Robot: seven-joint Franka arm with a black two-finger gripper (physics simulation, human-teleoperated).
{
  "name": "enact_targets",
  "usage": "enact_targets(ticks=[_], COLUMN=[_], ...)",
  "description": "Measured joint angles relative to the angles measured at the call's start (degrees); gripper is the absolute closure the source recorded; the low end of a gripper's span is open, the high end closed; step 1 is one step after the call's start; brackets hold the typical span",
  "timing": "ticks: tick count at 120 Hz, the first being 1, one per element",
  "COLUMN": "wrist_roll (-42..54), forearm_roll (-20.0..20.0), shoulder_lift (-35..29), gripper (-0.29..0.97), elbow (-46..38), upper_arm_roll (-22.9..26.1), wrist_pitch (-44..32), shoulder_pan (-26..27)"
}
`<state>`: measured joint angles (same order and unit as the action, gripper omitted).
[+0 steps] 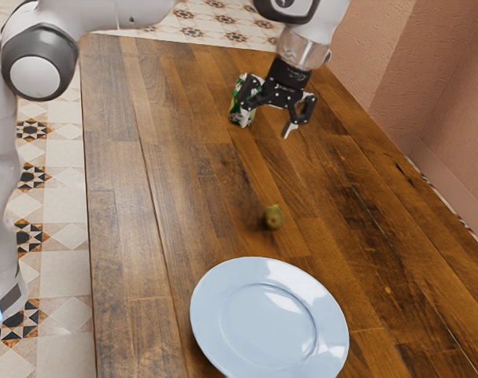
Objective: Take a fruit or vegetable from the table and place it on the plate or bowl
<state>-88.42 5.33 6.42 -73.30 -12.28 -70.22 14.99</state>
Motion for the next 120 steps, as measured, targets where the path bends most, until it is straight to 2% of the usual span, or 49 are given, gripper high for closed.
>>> enact_targets(ticks=[12, 30, 42, 55, 73, 102, 120], wrist_roll=[-8.1, -18.5, -22.8, -21.8, -18.5, -10.9, -6.4], forearm_roll=[0.8, 1.2, 1.3, 1.9, 3.0, 4.5, 7.0], shoulder_lift=[-0.4, -1.8, -0.2, 6.1, 12.9, 16.1, 16.0], gripper=[0.00, 0.00, 0.00, 0.00, 0.00, 0.00, 0.00], elbow=[0.0, -1.0, -1.7, -1.3, 0.1, -0.2, -4.3], upper_arm_roll=[0.2, -0.2, -0.3, 1.8, 4.3, 6.3, 6.0], wrist_pitch=[-2.8, -4.0, -3.8, -6.0, -10.4, -17.3, -21.4], shoulder_pan=[0.6, 4.5, 3.8, -3.6, -6.5, -7.9, -9.1])
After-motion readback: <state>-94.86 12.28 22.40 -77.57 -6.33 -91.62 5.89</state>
